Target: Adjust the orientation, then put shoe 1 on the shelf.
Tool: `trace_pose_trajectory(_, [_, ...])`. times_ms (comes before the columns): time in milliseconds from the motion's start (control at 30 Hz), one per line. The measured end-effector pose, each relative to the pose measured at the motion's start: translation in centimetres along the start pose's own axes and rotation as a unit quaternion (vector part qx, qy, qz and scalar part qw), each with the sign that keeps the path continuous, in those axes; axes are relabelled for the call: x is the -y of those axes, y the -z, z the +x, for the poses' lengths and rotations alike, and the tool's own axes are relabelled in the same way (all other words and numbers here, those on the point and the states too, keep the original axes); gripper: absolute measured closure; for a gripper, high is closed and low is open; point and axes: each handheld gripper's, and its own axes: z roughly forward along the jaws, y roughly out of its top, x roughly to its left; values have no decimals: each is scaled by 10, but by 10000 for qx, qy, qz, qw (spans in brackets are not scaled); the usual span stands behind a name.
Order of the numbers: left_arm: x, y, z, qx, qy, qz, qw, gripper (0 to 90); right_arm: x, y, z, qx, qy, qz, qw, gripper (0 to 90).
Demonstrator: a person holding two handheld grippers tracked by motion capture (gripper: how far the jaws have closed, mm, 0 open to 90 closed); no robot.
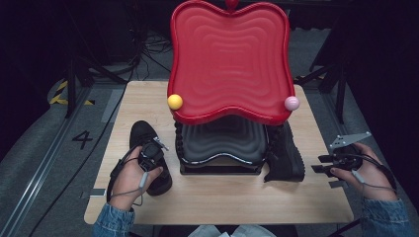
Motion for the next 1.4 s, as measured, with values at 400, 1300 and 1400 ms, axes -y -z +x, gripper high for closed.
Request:
trace_pose_trajectory(400, [-3,20,-3,-207,60,-74,9997,877,4,10,-4,97,-61,-79,9999,502])
trace_pose_trajectory(1300, [-23,105,-25,-210,-141,19,9997,868,4,4,-5,-25,-71,-37,10000,521])
trace_pose_trajectory(1400, [-25,117,-29,-199,-254,-31,9995,868,4,3,-4,-47,-64,-21,10000,524])
